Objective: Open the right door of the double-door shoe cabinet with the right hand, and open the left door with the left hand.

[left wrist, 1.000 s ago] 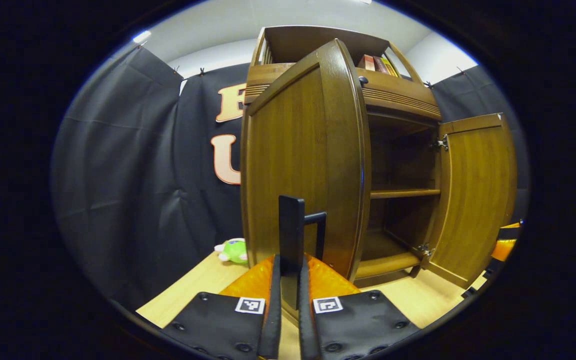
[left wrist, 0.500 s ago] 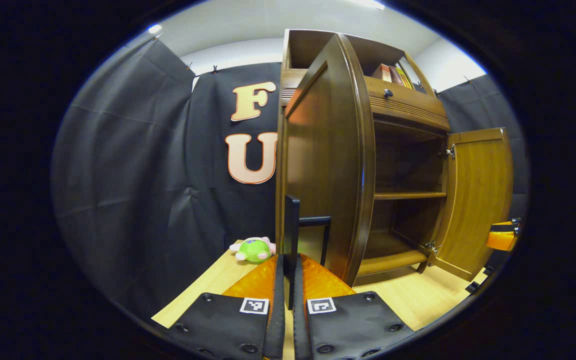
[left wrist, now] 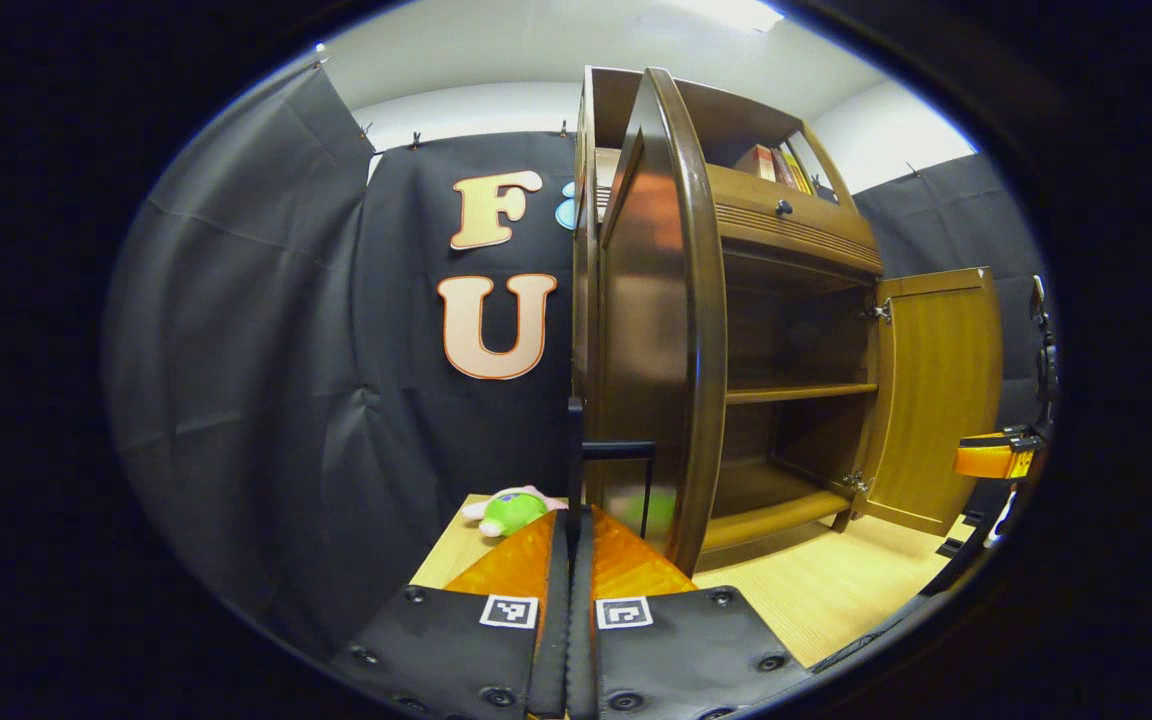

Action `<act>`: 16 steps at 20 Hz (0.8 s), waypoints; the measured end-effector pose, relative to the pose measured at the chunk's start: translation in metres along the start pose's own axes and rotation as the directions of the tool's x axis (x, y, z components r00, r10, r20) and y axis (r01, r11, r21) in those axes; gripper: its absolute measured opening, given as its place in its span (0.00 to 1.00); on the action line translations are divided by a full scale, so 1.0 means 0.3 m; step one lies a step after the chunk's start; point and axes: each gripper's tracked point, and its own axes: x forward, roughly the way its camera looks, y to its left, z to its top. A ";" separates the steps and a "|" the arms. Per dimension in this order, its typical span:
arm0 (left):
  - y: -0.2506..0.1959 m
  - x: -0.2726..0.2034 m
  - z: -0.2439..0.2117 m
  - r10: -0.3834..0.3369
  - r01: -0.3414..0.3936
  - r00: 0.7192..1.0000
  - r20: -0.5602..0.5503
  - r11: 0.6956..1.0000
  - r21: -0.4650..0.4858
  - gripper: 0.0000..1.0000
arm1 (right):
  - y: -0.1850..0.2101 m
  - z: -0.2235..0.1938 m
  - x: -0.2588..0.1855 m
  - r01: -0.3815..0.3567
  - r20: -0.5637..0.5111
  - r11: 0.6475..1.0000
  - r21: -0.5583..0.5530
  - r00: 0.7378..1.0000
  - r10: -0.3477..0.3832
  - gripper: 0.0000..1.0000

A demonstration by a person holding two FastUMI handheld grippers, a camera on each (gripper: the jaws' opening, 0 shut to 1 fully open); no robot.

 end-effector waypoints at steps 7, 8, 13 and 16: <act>0.094 -0.171 -0.035 0.034 -0.034 0.998 -0.045 0.999 -0.003 0.13 | 0.060 -0.024 0.020 -0.018 -0.013 1.000 -0.020 1.000 0.017 0.91; 0.080 -0.198 -0.020 0.043 -0.043 0.998 -0.040 0.999 -0.002 0.13 | 0.055 -0.028 0.023 -0.023 -0.017 1.000 -0.016 1.000 0.023 0.91; -0.130 -0.209 0.099 0.013 -0.011 0.999 0.046 0.999 -0.043 0.08 | 0.024 0.006 0.034 -0.069 -0.016 0.998 -0.005 0.997 0.069 0.91; -0.297 -0.157 0.126 -0.023 0.028 0.997 0.078 0.998 -0.063 0.08 | -0.048 0.024 0.003 -0.050 -0.006 0.998 -0.030 0.999 0.050 0.91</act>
